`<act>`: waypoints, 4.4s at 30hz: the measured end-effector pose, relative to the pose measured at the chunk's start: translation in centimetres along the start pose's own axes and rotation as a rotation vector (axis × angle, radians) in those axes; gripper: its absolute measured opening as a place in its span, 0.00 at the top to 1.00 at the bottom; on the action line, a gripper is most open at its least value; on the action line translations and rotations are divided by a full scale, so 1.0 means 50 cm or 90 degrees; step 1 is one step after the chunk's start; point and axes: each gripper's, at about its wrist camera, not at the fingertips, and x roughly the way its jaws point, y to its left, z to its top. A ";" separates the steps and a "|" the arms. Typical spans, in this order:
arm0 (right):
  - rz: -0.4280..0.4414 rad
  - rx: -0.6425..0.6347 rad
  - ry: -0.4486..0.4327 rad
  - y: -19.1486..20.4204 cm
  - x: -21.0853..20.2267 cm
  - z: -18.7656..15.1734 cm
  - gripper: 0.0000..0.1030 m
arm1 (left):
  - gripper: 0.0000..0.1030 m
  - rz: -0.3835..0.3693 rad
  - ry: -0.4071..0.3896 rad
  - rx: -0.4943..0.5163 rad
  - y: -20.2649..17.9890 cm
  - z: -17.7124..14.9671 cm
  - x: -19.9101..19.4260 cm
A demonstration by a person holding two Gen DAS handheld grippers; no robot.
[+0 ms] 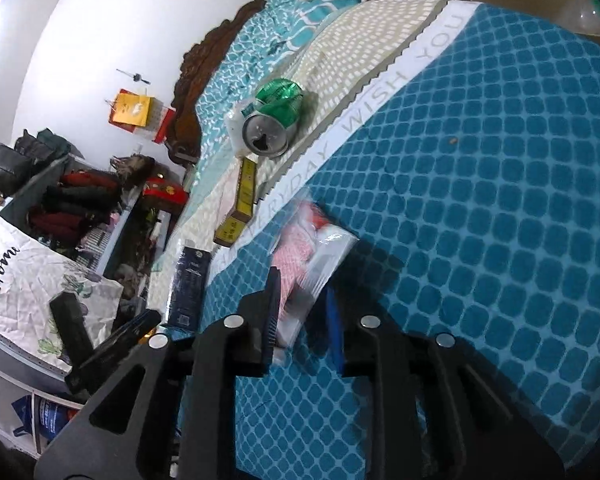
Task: Collect trash
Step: 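Grasp the white milk carton with the left tool while the right tool grasps a red wrapper, then carry the milk carton and red wrapper to the beige bin and release both, then grasp the brown-edged box with the left tool while the right tool grasps the white tissue pack, then carry the box and tissue pack to the beige bin and release both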
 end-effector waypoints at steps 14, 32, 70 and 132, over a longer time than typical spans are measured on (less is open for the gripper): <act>0.006 -0.086 0.017 0.045 0.049 0.020 0.89 | 0.53 -0.051 0.058 -0.034 -0.012 0.006 0.039; -0.051 0.075 -0.239 -0.185 -0.231 0.173 0.89 | 0.53 -0.354 0.083 0.246 -0.575 0.203 0.106; -0.077 -0.045 -0.276 -0.028 -0.160 0.215 0.33 | 0.11 0.050 -0.046 -0.032 -0.195 0.222 0.123; -0.084 -0.232 0.042 0.182 0.048 -0.059 0.36 | 0.17 -0.075 -0.007 0.036 -0.082 -0.090 0.028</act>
